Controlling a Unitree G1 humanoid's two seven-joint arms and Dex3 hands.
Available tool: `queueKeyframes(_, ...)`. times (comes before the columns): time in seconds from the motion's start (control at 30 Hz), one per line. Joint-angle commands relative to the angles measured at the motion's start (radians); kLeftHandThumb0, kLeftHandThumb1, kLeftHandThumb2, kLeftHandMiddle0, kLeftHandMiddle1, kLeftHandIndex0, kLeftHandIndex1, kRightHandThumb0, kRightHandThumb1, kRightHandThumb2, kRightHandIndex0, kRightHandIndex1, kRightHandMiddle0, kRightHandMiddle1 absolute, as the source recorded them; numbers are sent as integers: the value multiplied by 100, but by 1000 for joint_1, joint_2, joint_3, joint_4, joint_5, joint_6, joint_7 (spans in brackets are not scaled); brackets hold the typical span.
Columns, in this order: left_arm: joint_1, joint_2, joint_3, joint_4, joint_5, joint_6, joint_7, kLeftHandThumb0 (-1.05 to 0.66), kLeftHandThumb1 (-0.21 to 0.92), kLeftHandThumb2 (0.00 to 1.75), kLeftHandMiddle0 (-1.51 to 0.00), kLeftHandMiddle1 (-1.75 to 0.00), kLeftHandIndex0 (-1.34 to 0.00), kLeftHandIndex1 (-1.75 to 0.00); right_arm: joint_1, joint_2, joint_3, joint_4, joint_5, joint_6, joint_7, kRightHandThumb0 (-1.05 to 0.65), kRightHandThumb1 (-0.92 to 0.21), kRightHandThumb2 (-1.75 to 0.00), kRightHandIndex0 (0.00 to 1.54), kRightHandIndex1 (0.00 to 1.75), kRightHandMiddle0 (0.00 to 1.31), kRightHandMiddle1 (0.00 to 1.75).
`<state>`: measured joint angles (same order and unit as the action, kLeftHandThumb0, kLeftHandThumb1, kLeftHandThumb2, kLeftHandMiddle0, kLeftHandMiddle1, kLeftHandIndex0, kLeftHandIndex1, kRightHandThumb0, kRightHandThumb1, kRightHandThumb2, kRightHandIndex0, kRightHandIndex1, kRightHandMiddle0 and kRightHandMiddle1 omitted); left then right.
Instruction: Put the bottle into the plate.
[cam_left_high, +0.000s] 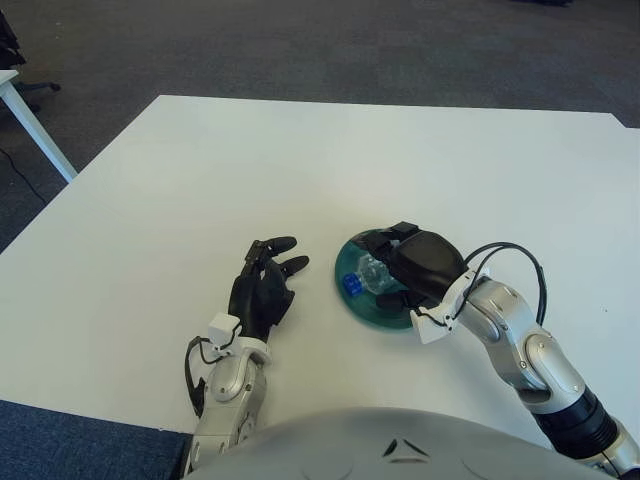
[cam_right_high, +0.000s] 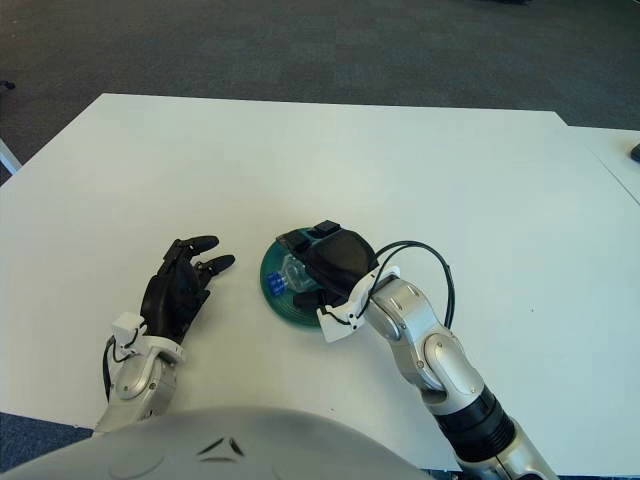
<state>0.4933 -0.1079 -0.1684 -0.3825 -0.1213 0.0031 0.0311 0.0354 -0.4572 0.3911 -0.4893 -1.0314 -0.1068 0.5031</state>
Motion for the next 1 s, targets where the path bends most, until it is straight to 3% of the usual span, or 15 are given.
queueKeyframes(0.0, 7, -3, -13, -26, 17, 12, 12, -66, 92, 89, -54, -87, -25, -121, 10, -19, -24, -20, 19, -12, -11, -105, -92, -113, 0, 0, 0, 2)
queueKeyframes(0.27, 18, -17, -30, -71, 45, 88, 56, -63, 92, 88, -51, -86, -26, -123, 6, -45, -78, -54, 11, -23, -17, -105, -92, -113, 0, 0, 0, 0)
queueKeyframes(0.6, 23, -44, -54, -89, 50, 107, 91, -60, 92, 84, -50, -86, -26, -123, 11, -22, -105, -50, -13, 6, -36, -105, -92, -112, 0, 0, 0, 0)
queueKeyframes(0.77, 27, -49, -72, -104, 76, 132, 118, -60, 92, 82, -49, -87, -26, -123, 32, 44, -130, -64, 22, 96, -18, -105, -92, -111, 0, 0, 0, 0)
queueKeyframes(0.97, 32, -51, -70, -128, 58, 182, 133, -60, 92, 77, -48, -88, -26, -124, -4, 85, -257, -41, 201, 205, 10, -105, -92, -109, 0, 0, 0, 0)
